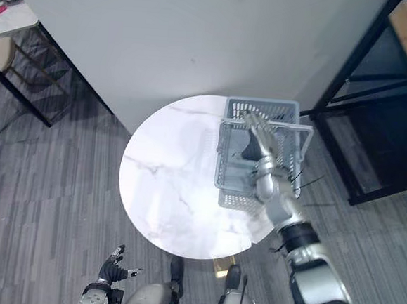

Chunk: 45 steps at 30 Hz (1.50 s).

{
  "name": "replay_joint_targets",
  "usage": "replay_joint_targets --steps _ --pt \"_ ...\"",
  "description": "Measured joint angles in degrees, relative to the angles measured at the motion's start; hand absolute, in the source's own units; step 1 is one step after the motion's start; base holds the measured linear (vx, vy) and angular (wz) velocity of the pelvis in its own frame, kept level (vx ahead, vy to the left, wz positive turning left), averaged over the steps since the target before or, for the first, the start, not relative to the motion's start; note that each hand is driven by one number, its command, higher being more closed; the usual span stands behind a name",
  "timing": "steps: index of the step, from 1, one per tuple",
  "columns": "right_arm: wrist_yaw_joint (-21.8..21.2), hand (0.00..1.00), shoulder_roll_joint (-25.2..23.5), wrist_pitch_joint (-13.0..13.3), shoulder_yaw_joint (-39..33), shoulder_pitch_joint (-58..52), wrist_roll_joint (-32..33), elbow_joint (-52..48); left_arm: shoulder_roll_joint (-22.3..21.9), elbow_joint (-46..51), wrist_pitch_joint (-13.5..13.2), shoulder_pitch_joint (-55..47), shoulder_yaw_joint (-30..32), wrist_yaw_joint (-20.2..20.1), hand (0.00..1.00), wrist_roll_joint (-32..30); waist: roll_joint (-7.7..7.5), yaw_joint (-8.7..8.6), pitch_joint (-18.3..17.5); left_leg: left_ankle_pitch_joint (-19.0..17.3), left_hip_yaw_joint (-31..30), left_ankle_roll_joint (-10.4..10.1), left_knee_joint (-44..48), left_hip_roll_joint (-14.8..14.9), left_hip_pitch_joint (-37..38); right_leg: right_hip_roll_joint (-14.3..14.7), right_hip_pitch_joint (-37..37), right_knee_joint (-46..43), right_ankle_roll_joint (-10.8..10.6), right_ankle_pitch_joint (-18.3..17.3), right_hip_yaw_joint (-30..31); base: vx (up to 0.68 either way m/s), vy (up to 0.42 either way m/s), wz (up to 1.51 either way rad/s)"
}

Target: Pick vegetable in the basket

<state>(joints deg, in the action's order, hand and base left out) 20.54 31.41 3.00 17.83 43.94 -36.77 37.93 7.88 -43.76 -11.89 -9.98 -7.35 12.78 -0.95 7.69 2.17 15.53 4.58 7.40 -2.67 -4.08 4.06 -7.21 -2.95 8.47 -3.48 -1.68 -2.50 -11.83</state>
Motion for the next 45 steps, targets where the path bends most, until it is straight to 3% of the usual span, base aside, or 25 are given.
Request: replay_joint_targets --steps 2,6,7,11,20,27,30,33,38,41,45 --pt "0.67 0.0 2.71 -1.64 -0.54 3.18 -0.02 4.38 -0.23 -0.04 -0.02 0.02 0.04 0.08 0.0 1.04 0.55 -0.11 1.53 0.52 -1.01 0.36 0.02 -0.31 -1.06 -0.17 0.07 1.15 -0.16 0.91 -0.87 -0.05 0.019 0.19" --pt "0.72 0.0 5.2 -2.27 -1.64 6.99 0.01 10.03 -0.63 0.07 -0.7 0.06 0.15 0.14 0.0 1.56 0.97 -0.12 2.83 1.59 -2.0 0.57 -0.03 -0.82 -3.42 -0.51 1.83 1.68 -0.29 1.91 -1.43 -0.07 0.025 0.12" --pt "0.7 1.0 6.07 -2.33 -1.65 8.46 0.08 12.09 -0.84 0.19 -0.96 0.12 0.15 0.14 0.0 1.81 1.41 -0.31 3.39 2.15 -2.58 0.69 -0.09 -1.03 -4.31 -0.72 2.56 1.69 -0.2 2.22 -1.82 -0.08 0.029 0.13" --pt "0.6 1.0 8.89 -2.16 -1.03 12.25 0.15 14.8 -0.76 0.23 -1.28 0.21 0.19 0.13 0.0 3.14 2.94 0.13 4.9 3.35 -2.81 1.27 -1.25 -1.18 -5.22 -0.9 4.11 1.27 -0.31 2.79 -1.64 -0.09 0.025 0.03" --pt "0.43 1.0 10.97 -1.55 -1.06 12.61 3.05 14.2 -0.74 0.23 -1.86 2.2 0.14 -0.11 0.0 4.35 3.06 0.23 4.99 3.68 -2.73 1.29 -1.25 -1.06 -6.18 -0.85 5.75 0.23 -0.34 2.8 -0.95 0.01 0.005 -0.03" --pt "0.34 1.0 11.37 -1.49 -6.95 0.08 7.42 3.4 -0.75 0.47 -1.97 2.17 0.28 -0.29 0.0 4.32 3.03 -0.07 4.98 3.67 -2.7 1.22 -1.25 -1.2 -3.99 -0.96 3.79 0.24 -0.35 2.78 -0.5 0.04 0.009 -0.01" --pt "0.33 1.0 9.44 -1.65 -13.38 -8.87 10.51 -4.8 -0.75 0.47 -1.37 1.89 1.28 -0.39 0.0 4.29 2.75 -1.51 4.91 3.62 -2.66 1.19 -1.28 -1.19 -2.58 -0.97 2.35 0.24 -0.47 2.71 -0.34 -0.01 0.015 0.0" --pt "0.14 1.0 6.06 -1.31 -18.09 -18.1 16.83 -12.98 -0.77 0.78 -0.64 0.96 3.2 -1.66 0.0 4.23 1.74 -2.61 4.8 3.23 -1.73 0.8 -1.31 -0.98 -0.16 -0.74 0.64 0.26 -0.87 2.44 1.0 -0.03 0.016 -0.19" --pt "-2.24 1.0 -1.09 0.79 -26.97 -34.42 29.81 -25.19 -0.56 1.01 0.56 -3.1 7.17 -3.04 0.0 3.67 -2.13 -4.44 1.95 1.35 0.71 0.03 -1.3 -0.23 2.74 0.21 -1.21 0.84 -1.51 2.0 4.14 0.02 0.001 -0.23" --pt "-4.55 1.0 -4.2 1.61 -30.98 -42.9 36.7 -28.81 -0.2 1.41 1.36 -4.4 8.2 -4.1 0.0 3.67 -3.51 -5.02 -1.19 0.78 1.5 0.19 -1.29 -0.2 3.79 0.27 -1.88 0.89 -1.79 1.62 5.0 0.1 0.0 -0.18" --pt "-8.74 1.0 -10.0 2.19 -32.35 -52.77 44.81 -33.44 -0.15 4.15 1.61 -5.97 9.31 -5.51 0.0 3.67 -4.21 -6.6 -3.35 -0.66 2.94 0.29 -1.25 -0.23 7.37 0.22 -4.7 0.8 -2.3 1.21 6.24 0.1 0.009 -0.16"
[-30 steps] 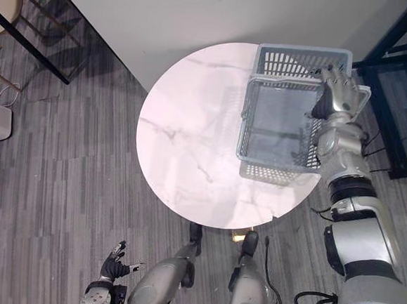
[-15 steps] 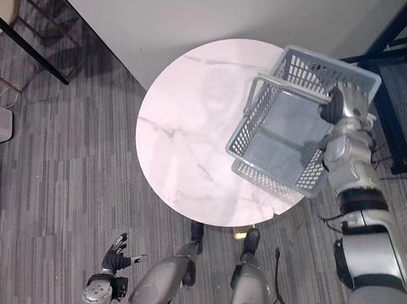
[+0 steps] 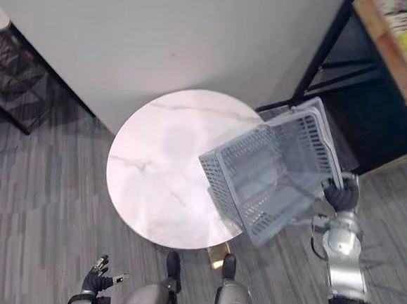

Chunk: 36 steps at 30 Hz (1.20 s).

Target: Pick vegetable in the basket

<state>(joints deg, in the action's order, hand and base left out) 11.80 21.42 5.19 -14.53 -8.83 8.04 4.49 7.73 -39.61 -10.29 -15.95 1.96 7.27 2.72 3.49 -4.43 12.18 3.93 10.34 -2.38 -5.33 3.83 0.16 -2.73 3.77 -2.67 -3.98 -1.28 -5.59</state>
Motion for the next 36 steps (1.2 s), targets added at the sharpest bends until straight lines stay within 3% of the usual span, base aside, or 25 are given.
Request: replay_joint_targets --steps 7,9,10,11,12,13,15,16,17,19,20,22,24,26,27,28,30,32,34,36 --pt "-1.94 1.0 -10.83 0.89 -0.03 -4.03 3.35 -4.55 0.58 8.35 -0.08 -2.46 0.95 -1.05 0.0 0.1 -0.86 0.4 -0.11 -2.59 5.5 0.51 3.45 0.48 -0.8 -0.33 2.79 -2.14 -0.05 0.39 5.29 0.01 0.023 -0.41" --pt "-1.62 1.0 -12.79 0.93 0.18 -3.85 3.75 -6.41 0.89 11.72 -0.23 -2.47 0.95 -0.96 0.0 0.19 -1.44 0.79 0.24 -4.81 7.28 1.1 9.0 0.86 -5.11 -0.46 5.65 -2.74 -3.07 2.33 6.01 -0.09 0.014 -0.41" --pt "-0.58 1.0 -13.41 0.85 0.39 -3.73 3.9 -6.38 1.01 13.89 -0.27 -2.46 0.98 -0.88 0.0 0.2 -1.67 1.49 0.51 -6.07 8.33 2.14 12.88 2.13 -7.79 0.26 8.17 -3.81 -6.58 4.79 7.25 -0.15 0.012 -0.56" --pt "0.48 1.0 -14.47 0.89 0.33 -3.51 3.88 -6.48 0.89 15.64 -0.63 -2.45 1.65 -0.87 0.0 0.19 -1.27 2.41 1.45 -7.02 9.17 2.96 14.23 4.26 -9.02 0.4 9.42 -9.7 -3.61 1.84 5.42 -0.16 0.009 -0.43" --pt "0.7 1.0 -15.07 0.92 0.35 -3.99 3.86 -6.58 0.9 16.17 -0.86 -2.48 2.08 -0.82 0.0 0.21 -1.76 2.18 1.83 -7.36 9.11 3.37 14.89 4.24 -8.5 -0.62 10.79 -17.71 0.28 -2.91 3.45 -0.13 -0.046 -0.04" --pt "0.94 1.0 -16.1 0.93 0.31 -5.59 3.86 -6.71 0.89 16.66 -0.88 -2.9 2.45 -0.85 0.0 0.36 -2.57 2.16 1.86 -7.96 8.91 3.81 15.89 3.89 -7.74 -3.03 10.69 -30.11 2.01 -8.35 1.2 -0.08 -0.052 0.14" --pt "1.59 1.0 -17.12 0.97 0.43 -6.88 3.88 -6.72 0.74 17.36 -0.9 -4.07 2.9 -0.89 0.0 1.07 -3.29 2.47 1.28 -8.06 8.64 3.94 16.95 3.51 -7.65 -6.03 7.01 -37.26 0.75 -11.29 0.01 -0.07 -0.099 0.09" --pt "1.84 1.0 -17.45 1.2 0.42 -6.73 3.87 -6.73 0.77 18.09 -1.17 -4.98 3.28 -0.92 0.0 1.29 -4.24 2.52 0.73 -8.15 8.61 3.99 18.87 3.09 -9.46 -7.96 4.27 -36.81 0.43 -10.16 -0.44 -0.13 -0.162 -0.07" --pt "2.06 1.0 -17.03 1.2 0.26 -5.81 3.84 -6.73 0.12 18.27 -1.19 -5.11 3.35 -0.93 0.0 1.38 -3.85 3.24 0.64 -7.89 9.06 3.13 21.16 3.53 -11.8 -7.13 3.81 -32.33 -1.54 -11.51 -0.85 -0.15 -0.139 -0.23" --pt "2.25 1.0 -16.34 1.21 0.18 -5.41 3.79 -6.82 -1.41 18.72 -1.32 -5.81 3.06 -1.09 0.0 1.4 -2.64 5.5 0.3 -6.69 10.33 2.09 20.73 5.5 -12.61 -5.2 2.13 -25.3 -1.87 -12.83 -1.02 -0.13 -0.099 -0.51" --pt "2.28 1.0 -16.27 1.21 0.34 -5.25 3.64 -7.12 -1.67 18.67 -1.38 -5.87 2.94 -1.08 0.0 1.46 -2.8 5.6 0.14 -6.39 10.51 1.69 21.01 5.92 -13.54 -4.89 1.34 -22.12 -1.72 -14.13 -1.71 -0.16 -0.172 -0.32" --pt "2.6 1.0 -15.21 1.23 0.35 -3.43 3.26 -7.12 -2.56 18.69 -1.39 -5.83 2.57 -1.17 0.0 1.91 -1.74 5.39 0.61 -4.81 9.73 0.97 21.36 6.25 -16.23 -3.71 1.67 -18.14 -0.98 -14.72 -2.32 -0.16 -0.122 -0.03" --pt "3.29 1.0 -14.48 1.13 0.01 -3.82 3.12 -7.09 -3.22 18.86 -1.37 -5.77 1.3 -1.03 0.0 2.83 -0.78 4.98 1.04 -2.13 5.19 -0.76 21.23 6.62 -16.46 -2.62 1.55 -18.1 -0.17 -14.24 -3.0 -0.19 -0.121 0.1" --pt "3.13 1.0 -14.63 1.15 0.23 -4.28 2.61 -7.18 -2.97 19.28 -1.3 -4.73 -0.35 -1.1 0.0 3.11 -1.36 4.96 1.05 0.96 0.43 -2.53 18.85 5.99 -15.48 -3.2 1.65 -17.93 1.6 -13.44 -3.74 -0.18 -0.12 0.03" --pt "2.99 1.0 -14.72 1.16 0.5 -4.03 2.51 -7.24 -3.66 19.44 -1.18 -3.96 -0.94 -1.0 0.0 3.1 -1.94 4.96 1.36 -2.64 -0.94 -2.44 23.29 6.74 -15.55 -2.92 2.05 -18.29 2.59 -13.11 -3.16 -0.15 -0.074 -0.21" --pt "3.02 1.0 -14.77 1.16 0.91 -3.76 2.52 -7.39 -3.84 19.53 -1.19 -3.69 -1.29 -0.97 0.0 3.12 -1.86 5.08 1.34 -4.96 -1.37 -2.56 26.15 7.08 -15.29 -2.69 2.21 -18.47 2.89 -12.89 -2.71 -0.12 -0.024 -0.5" --pt "2.95 1.0 -15.48 1.15 3.02 -4.35 2.54 -8.35 -4.35 19.65 -1.22 -3.17 -1.28 -0.79 0.0 3.49 -1.76 4.96 1.26 -13.08 -4.33 -2.79 33.01 7.64 -11.35 -1.21 3.26 -19.66 3.39 -12.14 0.5 -0.13 0.056 -0.7" --pt "2.81 1.0 -16.02 1.16 3.58 -5.05 2.47 -8.54 -4.45 19.32 -1.24 -3.11 -1.29 -0.63 0.0 4.14 -1.29 4.55 0.81 -17.37 -4.46 -2.01 31.43 7.76 -8.2 0.3 4.77 -19.61 2.86 -11.46 2.51 -0.15 0.129 -0.61" --pt "2.74 1.0 -17.05 1.13 3.53 -5.14 2.48 -7.66 -3.82 17.08 -1.14 -2.5 -1.26 -0.21 0.0 4.42 -1.65 3.42 0.0 -19.21 -2.76 -4.4 25.36 7.48 -6.12 0.63 6.22 -19.05 2.08 -11.49 4.22 -0.18 0.168 -0.51" --pt "2.5 1.0 -17.45 1.14 3.41 -6.66 2.53 -7.5 -3.53 13.4 -0.69 -1.27 -1.48 0.49 0.0 4.4 -2.79 3.12 -0.7 -18.38 -1.49 -4.07 22.88 6.34 -5.47 0.66 6.06 -15.17 0.99 -8.53 5.87 -0.06 0.119 -0.57"
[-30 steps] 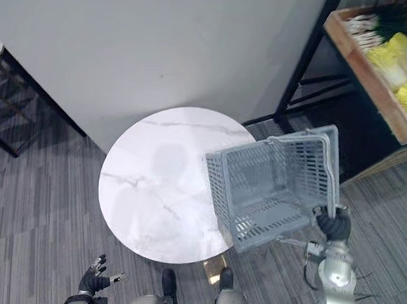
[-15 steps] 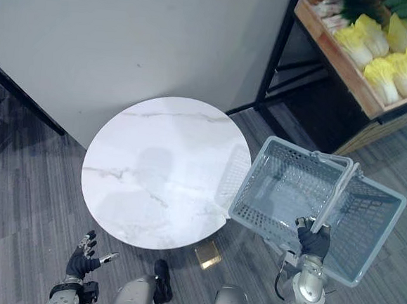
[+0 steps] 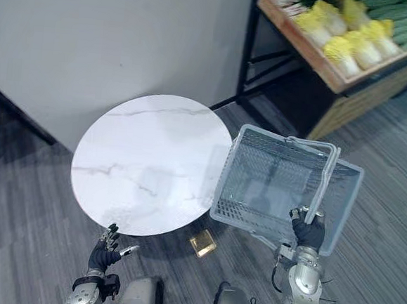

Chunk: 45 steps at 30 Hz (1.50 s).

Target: Pick vegetable in the basket

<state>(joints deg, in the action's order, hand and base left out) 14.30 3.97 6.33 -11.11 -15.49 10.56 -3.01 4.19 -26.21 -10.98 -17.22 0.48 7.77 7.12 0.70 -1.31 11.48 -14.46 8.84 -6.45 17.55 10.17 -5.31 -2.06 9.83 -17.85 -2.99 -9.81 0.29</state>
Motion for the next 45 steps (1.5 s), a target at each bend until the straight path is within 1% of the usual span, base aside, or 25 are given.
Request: replay_joint_targets --steps 8,10,12,14,16,18,20,21,22,24,26,27,28,29,31,32,34,36,37,38,39,40,42,43,45 --pt "0.54 1.0 -0.7 -0.29 0.1 1.77 0.07 6.84 -0.07 -0.49 1.59 2.25 -0.8 3.37 0.0 -0.39 -0.66 -1.0 -0.02 -0.75 12.99 2.63 1.69 0.02 3.4 1.43 1.84 6.31 -1.97 8.76 10.72 0.03 0.133 -1.02" --pt "0.56 1.0 -0.41 -0.33 0.39 3.93 -0.14 7.86 -0.07 -0.07 1.58 2.69 -0.7 3.29 0.0 0.22 -0.31 -1.34 0.59 -2.8 19.4 2.78 0.62 1.97 5.98 0.45 3.07 7.57 3.45 8.51 -1.17 -0.03 0.04 -1.66" --pt "0.53 1.0 0.76 -0.33 0.54 6.13 -0.59 10.68 -0.08 -0.06 1.66 3.39 -0.69 2.74 0.0 1.26 -0.6 -1.67 1.3 -3.86 27.23 1.96 -0.17 2.86 10.08 -5.4 3.38 4.11 5.22 7.37 -20.06 0.01 0.04 -1.64" --pt "0.51 1.0 1.6 -0.33 0.95 7.28 -0.62 12.38 0.05 -0.07 1.68 3.54 -0.29 2.28 0.0 1.3 -0.55 -1.49 1.3 -4.44 31.83 1.3 -0.45 3.37 12.5 -7.98 3.37 1.5 5.49 7.26 -28.73 0.08 -0.051 -1.64" --pt "0.25 1.0 1.81 -0.34 1.77 7.92 -1.39 13.39 0.38 -0.03 1.73 3.88 -0.09 2.34 0.0 1.21 -0.54 -1.68 1.28 -4.45 34.83 1.27 -0.49 3.82 14.26 -8.52 3.72 0.0 5.19 8.3 -32.73 0.17 -0.169 -1.46" --pt "-0.92 1.0 2.3 -0.7 3.17 8.06 -2.21 13.67 0.35 0.03 1.85 5.3 -0.08 2.26 0.0 1.12 0.46 -3.04 1.18 -4.28 35.53 1.1 2.98 5.81 14.87 -4.73 5.22 -0.13 4.85 7.8 -28.28 0.24 -0.175 -1.3" --pt "-1.61 1.0 2.38 -1.8 3.22 7.94 -2.28 13.75 -0.05 0.03 1.93 6.65 -0.23 2.26 0.0 0.9 1.41 -3.06 1.5 -3.35 33.43 2.63 13.89 10.56 13.78 -1.12 3.79 0.37 5.41 6.94 -24.97 0.25 -0.13 -1.21" --pt "-1.84 1.0 2.48 -2.2 3.29 7.76 -2.31 13.75 -0.02 -0.01 1.98 7.06 -0.34 2.26 0.0 0.61 1.7 -2.94 1.66 -1.73 31.01 5.49 19.4 12.32 12.62 0.11 2.6 1.11 5.66 6.65 -23.73 0.3 -0.117 -1.33" --pt "-1.74 1.0 3.2 -2.6 4.36 7.22 -2.35 13.75 -0.08 0.03 2.0 7.19 -0.38 2.33 0.0 0.35 2.08 -2.49 1.88 6.31 22.75 12.34 29.87 14.02 8.84 2.1 -0.81 3.41 5.94 6.47 -20.56 0.33 -0.035 -1.4" --pt "-1.54 1.0 3.75 -2.6 5.87 7.2 -2.78 13.86 -1.02 0.0 1.95 6.91 -1.14 2.31 0.0 -0.1 2.13 -1.23 1.9 2.39 10.03 7.01 39.16 10.05 2.5 2.29 -4.39 5.89 5.91 6.44 -15.13 0.33 0.079 -1.49" --pt "-0.58 1.0 3.76 -2.56 6.63 9.13 -3.52 14.62 -1.14 0.01 1.78 6.65 -1.44 2.57 0.0 -0.1 1.19 1.58 2.45 -4.05 -0.09 6.95 38.25 2.47 -6.12 0.88 -7.27 8.01 5.94 5.71 -7.34 0.37 0.235 -1.51" --pt "-0.32 1.0 3.54 -2.54 6.62 9.5 -3.51 14.91 -1.13 0.02 1.78 6.46 -1.44 2.66 0.0 -0.1 1.07 2.31 2.57 -4.56 -1.79 6.93 35.82 1.12 -7.69 0.32 -8.07 8.25 5.13 5.25 -5.95 0.31 0.233 -1.23" --pt "-0.05 1.0 3.31 -2.47 6.76 10.23 -3.53 15.81 -1.15 0.23 1.77 5.52 -1.48 3.14 0.0 -0.1 1.01 2.71 2.83 -4.46 -4.85 6.56 28.25 -0.97 -10.28 -0.66 -9.53 8.16 2.97 3.93 -3.97 0.28 0.299 -0.93" --pt "0.22 1.0 4.26 -2.41 6.84 10.78 -3.94 15.81 -1.98 0.95 1.79 4.61 -1.55 3.62 0.0 -0.09 4.12 2.74 2.45 -0.72 -7.43 3.52 13.05 -1.12 -10.46 0.17 -9.73 6.37 0.09 1.49 -3.03 0.22 0.248 -0.94" --pt "0.47 1.0 4.65 -2.62 8.3 11.46 -4.31 17.7 -1.84 0.99 2.05 4.08 -1.26 3.91 0.0 -0.07 3.03 3.88 2.57 1.99 -3.11 3.26 10.35 -2.36 -7.33 -2.03 -10.67 4.72 -2.06 -0.15 -1.78 0.39 0.233 -0.58" --pt "0.55 1.0 4.75 -2.62 9.19 11.82 -4.28 17.36 -1.7 1.54 1.95 3.78 -0.38 3.92 0.0 -0.07 2.4 3.93 2.13 2.65 -1.43 2.9 10.11 -3.34 -6.46 -1.39 -11.81 7.35 -1.63 0.93 -3.2 0.51 0.123 -0.15" --pt "0.42 1.0 5.15 -2.65 10.46 12.57 -4.5 17.7 -1.85 2.5 1.99 3.89 0.39 3.94 0.0 -0.06 2.51 4.13 2.31 2.26 2.93 3.92 18.66 -3.21 -10.77 -2.79 -15.59 12.91 -0.79 2.67 -5.18 0.4 0.098 0.09" --pt "0.4 1.0 5.2 -2.78 10.93 12.0 -4.7 19.08 -3.32 3.1 1.98 3.26 -0.44 3.75 0.0 -0.09 3.1 5.27 0.84 -3.44 4.69 9.11 12.71 -4.63 -7.77 -3.52 -16.68 7.69 -4.6 -2.1 -6.42 0.4 0.203 0.18" --pt "0.39 1.0 5.05 -2.71 10.93 11.98 -4.74 19.47 -3.36 3.02 1.98 3.41 -0.47 3.73 0.0 -0.08 2.76 5.23 0.89 -4.14 4.57 9.26 12.53 -5.24 -7.23 -4.0 -16.23 5.54 -5.43 -3.13 -6.43 0.32 0.142 0.5" --pt "0.11 1.0 4.78 -2.77 10.75 11.34 -5.03 20.13 -3.71 1.99 2.01 4.01 -0.53 3.67 0.0 -0.08 1.82 5.0 1.16 -5.18 2.74 9.91 12.22 -7.13 -4.99 -6.46 -12.28 -7.59 -8.91 -5.75 -6.4 0.45 0.129 0.9" --pt "-0.47 1.0 3.41 -2.92 9.73 10.79 -6.1 20.15 -2.52 0.98 2.18 3.81 -1.32 3.72 0.0 -0.1 0.25 4.21 1.16 -6.06 0.49 10.84 10.65 -9.79 -1.51 -9.93 -5.14 -27.54 -11.74 -2.47 -6.09 0.47 0.109 1.1" --pt "-0.73 1.0 2.99 -3.08 9.7 10.5 -6.27 20.21 -1.7 0.8 2.53 3.74 -1.75 3.78 0.0 -0.09 -0.34 3.36 0.98 -6.36 -0.56 11.23 10.02 -10.62 -0.04 -11.13 -3.21 -33.07 -11.44 -2.81 -6.55 0.49 0.076 1.0" --pt "-1.22 1.0 2.89 -3.19 9.98 9.49 -7.44 20.6 -0.64 0.74 3.05 3.09 -2.77 3.91 0.0 -0.12 -0.51 2.44 0.69 -6.64 -3.69 11.62 7.11 -11.33 4.78 -13.29 -0.28 -38.0 -5.97 -5.65 -10.37 0.54 -0.016 0.94" --pt "-2.09 1.0 2.91 -3.13 10.4 9.7 -8.54 20.63 -0.42 0.76 3.04 3.08 -2.47 4.24 0.0 -0.1 -0.13 2.49 0.57 -6.58 -5.33 11.53 4.26 -10.95 7.68 -12.98 2.54 -36.18 -3.13 -7.21 -12.18 0.56 -0.038 0.8" --pt "-2.26 1.0 3.04 -3.09 10.5 10.35 -8.94 20.63 -0.34 0.75 3.05 3.53 -2.55 4.86 0.0 -0.05 1.15 2.27 0.55 -6.6 -7.25 11.45 1.28 -9.02 10.78 -10.6 7.36 -28.75 -1.31 -8.21 -12.98 0.53 -0.114 0.5"
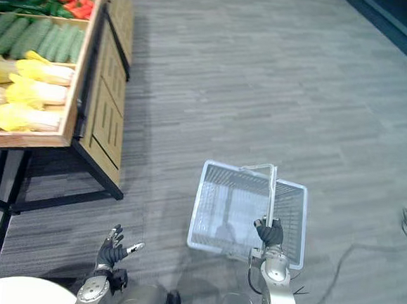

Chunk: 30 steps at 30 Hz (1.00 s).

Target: Pick vegetable in the basket

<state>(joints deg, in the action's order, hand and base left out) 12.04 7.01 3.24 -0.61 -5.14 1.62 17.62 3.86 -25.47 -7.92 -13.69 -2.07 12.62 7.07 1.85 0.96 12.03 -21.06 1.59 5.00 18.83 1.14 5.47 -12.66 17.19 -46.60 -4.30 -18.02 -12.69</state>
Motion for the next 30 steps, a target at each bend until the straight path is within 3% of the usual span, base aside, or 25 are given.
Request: replay_joint_targets --steps 1,2,3,4,5,6,7,9,10,11,13,14,15,17,18,20,21,22,23,24,26,27,28,29,30 --pt "0.0 1.0 0.46 0.0 -0.02 0.4 0.02 0.0 -0.41 -0.04 0.0 0.41 -0.08 0.01 0.0 -0.01 1.15 -0.01 0.17 -0.12 -0.41 -0.22 -1.26 1.53 1.54 2.17 2.61 4.67 0.19 0.33 1.02 0.63 -0.169 0.44" --pt "0.01 1.0 0.93 0.0 -0.1 0.79 0.05 -0.01 -0.84 -0.52 -0.02 1.23 -0.23 0.0 0.0 -0.01 2.44 -0.15 0.25 -0.26 -0.78 -1.13 -2.24 3.53 3.27 5.33 5.41 14.38 -0.08 4.07 2.97 0.43 -0.124 0.33" --pt "0.05 1.0 1.04 0.0 -0.11 0.8 0.04 -0.01 -0.89 -1.14 -0.03 1.83 -0.16 0.04 0.0 -0.02 2.57 -0.31 0.24 -0.17 -0.83 -2.8 -2.75 4.25 4.28 6.74 6.13 20.06 0.17 7.08 4.02 0.57 -0.192 0.39" --pt "0.06 1.0 0.94 0.0 -0.03 0.51 0.02 -0.03 -0.45 -1.87 -0.03 2.52 -0.04 0.16 0.0 -0.05 1.71 -0.24 -0.11 -0.68 -1.19 -5.56 -3.5 4.65 6.97 8.21 5.93 32.0 0.88 15.33 6.18 0.76 -0.322 0.6" --pt "0.11 1.0 1.42 -0.04 -0.16 0.01 0.02 0.01 -0.02 -2.72 -0.03 2.57 0.01 0.25 0.0 -0.06 1.58 -0.88 -0.36 -2.14 -2.94 -7.99 -3.02 5.4 9.42 8.85 5.04 34.15 2.27 30.95 8.4 0.78 -0.33 0.53" --pt "0.15 1.0 2.6 -0.2 -0.32 0.28 0.02 0.31 -1.05 -3.98 0.16 3.43 -0.21 0.21 0.0 -0.05 3.55 -0.87 -0.47 -2.05 -3.56 -8.24 -2.57 7.29 9.81 10.11 5.54 30.35 2.18 28.88 7.35 0.76 -0.335 0.51" --pt "0.15 1.0 2.84 -0.37 -0.47 0.9 0.0 0.23 -1.89 -3.72 0.0 3.86 -0.26 0.1 0.0 -0.1 4.0 -0.76 -0.66 1.01 -4.52 -10.19 -0.09 8.51 9.06 10.38 6.75 24.49 3.24 23.76 6.51 0.58 -0.262 0.4" --pt "0.22 1.0 2.09 -0.4 -0.99 0.86 0.01 0.03 -2.21 -4.0 -0.22 3.92 -0.01 0.08 0.0 -0.39 3.95 -1.59 -0.62 7.66 -6.9 -8.74 9.9 9.06 5.38 9.92 4.41 21.32 4.1 18.01 3.73 0.55 -0.293 0.61" --pt "0.22 1.0 1.9 -0.45 -0.95 0.37 0.04 0.03 -2.58 -4.25 -0.18 3.66 0.28 0.1 0.0 -0.43 4.05 -1.63 -0.51 16.93 -6.62 -8.7 20.6 10.14 0.56 10.24 0.24 23.21 4.84 16.28 2.18 0.55 -0.273 0.68" --pt "0.6 1.0 1.18 -0.61 -1.29 0.0 0.33 0.01 -2.96 -4.2 -0.19 3.43 0.31 0.1 0.0 -0.4 4.59 -0.97 -0.18 16.45 -4.95 -9.73 32.64 12.95 -4.86 11.13 -5.99 27.67 5.11 16.08 0.14 0.54 -0.251 0.61" --pt "1.86 1.0 0.89 -0.68 -2.66 -0.14 0.98 -0.13 -3.1 -3.7 -0.2 3.41 0.24 0.06 0.0 -0.36 3.91 0.56 0.34 11.6 -0.01 -8.4 42.6 14.94 -11.96 12.02 -14.04 33.86 5.28 15.98 -1.58 0.48 -0.182 0.5" --pt "2.21 1.0 0.83 -0.67 -3.13 -0.35 1.23 -0.75 -3.13 -3.64 -0.2 3.4 0.25 0.01 0.0 -0.34 3.53 1.18 0.49 9.83 2.19 -7.97 42.72 14.48 -14.74 11.96 -17.2 36.4 5.34 15.95 -2.38 0.59 -0.151 0.54" --pt "2.96 1.0 0.8 0.07 -4.44 -0.13 1.95 -1.49 -3.01 -3.12 -0.19 3.18 0.29 -0.02 0.0 -0.25 2.89 1.96 0.82 7.97 5.72 -5.94 37.23 12.84 -18.94 11.68 -20.48 39.61 5.75 15.61 -3.32 0.47 -0.077 0.4" --pt "3.17 1.0 0.8 0.74 -6.13 0.68 2.53 -1.53 -2.84 -3.01 -0.17 3.05 0.35 -0.04 0.0 -0.25 2.84 2.7 0.86 7.43 8.67 -5.05 26.62 10.38 -21.41 10.94 -22.35 41.19 4.86 14.88 -3.65 0.37 0.03 0.24" --pt "3.68 1.0 1.3 0.96 -7.51 0.47 3.08 -1.52 -2.86 -2.91 -0.11 2.45 0.32 -0.05 0.0 -0.34 2.95 2.8 0.82 9.01 12.14 -5.7 12.56 8.06 -21.86 10.09 -24.17 41.31 3.45 13.08 -4.63 0.29 0.073 0.32" --pt "4.27 1.0 1.61 0.93 -8.51 -0.31 3.46 -1.43 -2.98 -2.55 -0.08 1.85 0.32 -0.05 0.0 -0.39 3.52 2.75 0.59 14.6 14.74 -6.07 1.14 6.82 -21.01 10.21 -25.99 40.78 2.04 10.81 -6.08 0.36 0.12 0.42" --pt "4.49 1.0 0.96 0.66 -8.94 -0.5 3.57 -0.07 -2.43 -2.14 0.03 1.26 0.47 0.01 0.0 -0.42 2.47 3.09 0.38 18.72 16.35 -0.45 -0.88 5.52 -19.51 9.44 -27.18 39.53 0.83 8.54 -5.92 0.51 0.161 0.43" --pt "4.5 1.0 0.41 0.39 -8.59 -0.73 3.62 0.24 -1.87 -1.43 0.1 0.64 0.78 0.15 0.0 -0.43 0.06 3.24 -0.6 16.64 17.39 0.12 0.15 3.62 -20.01 7.23 -27.04 38.97 -0.83 6.8 -6.27 0.43 0.112 0.34" --pt "4.47 1.0 0.24 0.37 -8.51 -0.73 3.62 0.23 -2.01 -1.42 0.16 0.52 1.69 0.11 0.0 -0.44 -0.33 3.35 -0.72 14.72 17.3 0.27 1.88 3.29 -20.87 6.74 -27.03 38.4 -1.28 6.13 -6.37 0.54 0.123 0.21" --pt "4.23 1.0 0.17 0.27 -8.47 -1.18 3.31 0.71 -2.78 -1.58 0.48 -0.35 2.49 0.15 0.0 -0.43 -0.95 3.99 -0.73 10.83 17.24 1.24 4.95 1.77 -20.71 4.26 -26.9 34.27 -3.87 4.19 -5.93 0.45 0.117 0.24" --pt "4.04 1.0 0.18 -0.12 -8.99 -1.79 3.2 2.82 -3.06 -1.7 0.79 -1.16 2.28 0.13 0.0 -0.45 -1.02 2.86 -0.72 8.35 15.3 2.19 4.69 -1.54 -17.03 0.05 -24.18 19.37 -5.51 3.73 -4.17 0.53 0.186 0.59" --pt "4.03 1.0 0.1 -0.83 -9.09 -2.36 2.93 3.89 -2.56 -1.72 0.91 -1.21 2.33 0.15 0.0 -0.45 -1.38 2.72 -0.74 7.25 13.46 2.88 3.48 -3.72 -13.8 -2.72 -19.22 5.03 -6.32 8.2 -1.41 0.51 0.165 0.77" --pt "4.01 1.0 0.1 -1.2 -9.09 -2.71 2.75 4.35 -2.14 -1.73 1.01 -0.99 2.31 0.19 0.0 -0.47 -1.51 2.52 -0.75 6.72 12.26 3.36 2.96 -4.5 -12.19 -3.43 -17.01 -1.41 -6.19 8.57 0.0 0.52 0.088 1.11" --pt "3.84 1.0 -0.02 -1.57 -8.97 -3.07 2.72 5.33 -1.64 -1.72 1.06 -0.8 2.22 0.27 0.0 -0.48 -1.6 1.4 -0.71 5.95 8.81 3.96 2.32 -5.49 -9.29 -2.58 -13.56 -10.19 -3.63 6.13 1.95 0.41 0.015 1.08" --pt "3.82 1.0 -0.3 -1.71 -8.96 -3.29 2.72 5.67 -1.46 -1.85 1.07 -0.85 2.2 0.4 0.0 -0.48 -1.5 1.03 -0.76 5.82 6.88 4.15 1.78 -5.77 -7.65 -1.59 -12.23 -11.93 -2.77 4.79 2.38 0.51 -0.018 1.4"
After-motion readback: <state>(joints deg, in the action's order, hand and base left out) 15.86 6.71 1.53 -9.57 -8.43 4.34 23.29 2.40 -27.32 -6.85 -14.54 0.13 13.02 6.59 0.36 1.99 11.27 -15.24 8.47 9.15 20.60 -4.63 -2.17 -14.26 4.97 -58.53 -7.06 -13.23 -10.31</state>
